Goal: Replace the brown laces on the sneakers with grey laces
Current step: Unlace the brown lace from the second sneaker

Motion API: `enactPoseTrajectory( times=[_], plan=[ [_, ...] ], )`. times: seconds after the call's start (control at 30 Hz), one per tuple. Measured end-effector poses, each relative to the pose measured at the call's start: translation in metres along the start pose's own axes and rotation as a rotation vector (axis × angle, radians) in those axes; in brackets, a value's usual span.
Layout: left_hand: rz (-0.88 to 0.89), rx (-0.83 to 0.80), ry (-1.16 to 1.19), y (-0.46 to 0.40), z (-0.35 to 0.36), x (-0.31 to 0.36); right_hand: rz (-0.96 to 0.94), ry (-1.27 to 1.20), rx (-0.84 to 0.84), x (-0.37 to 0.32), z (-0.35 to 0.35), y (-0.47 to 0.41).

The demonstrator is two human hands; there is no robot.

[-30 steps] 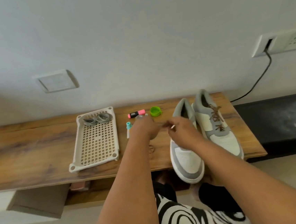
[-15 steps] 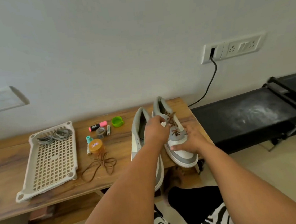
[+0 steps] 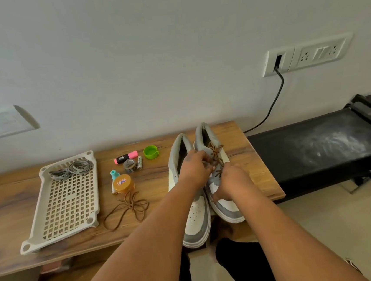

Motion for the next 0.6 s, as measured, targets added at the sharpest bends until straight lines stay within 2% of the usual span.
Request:
enactPoseTrajectory(
  times=[0.3, 0.6],
  plan=[
    [0.055, 0.018, -0.152, 0.004, 0.007, 0.005, 0.014, -0.038, 0.000, -0.003, -0.004, 0.006],
    [0.097, -0.143, -0.101, 0.008, -0.011, 0.006, -0.012, 0.018, -0.047, 0.000, -0.015, 0.011]
  ],
)
Point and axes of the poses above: each hand's wrist, its own y-axis away from the middle knuckle, its own z-axis out of the palm, x = y × z, the point moved 1 cm from there along -y, towards the middle knuckle, and after that the axes turned 14 degrees about y, right-handed, at the moved point
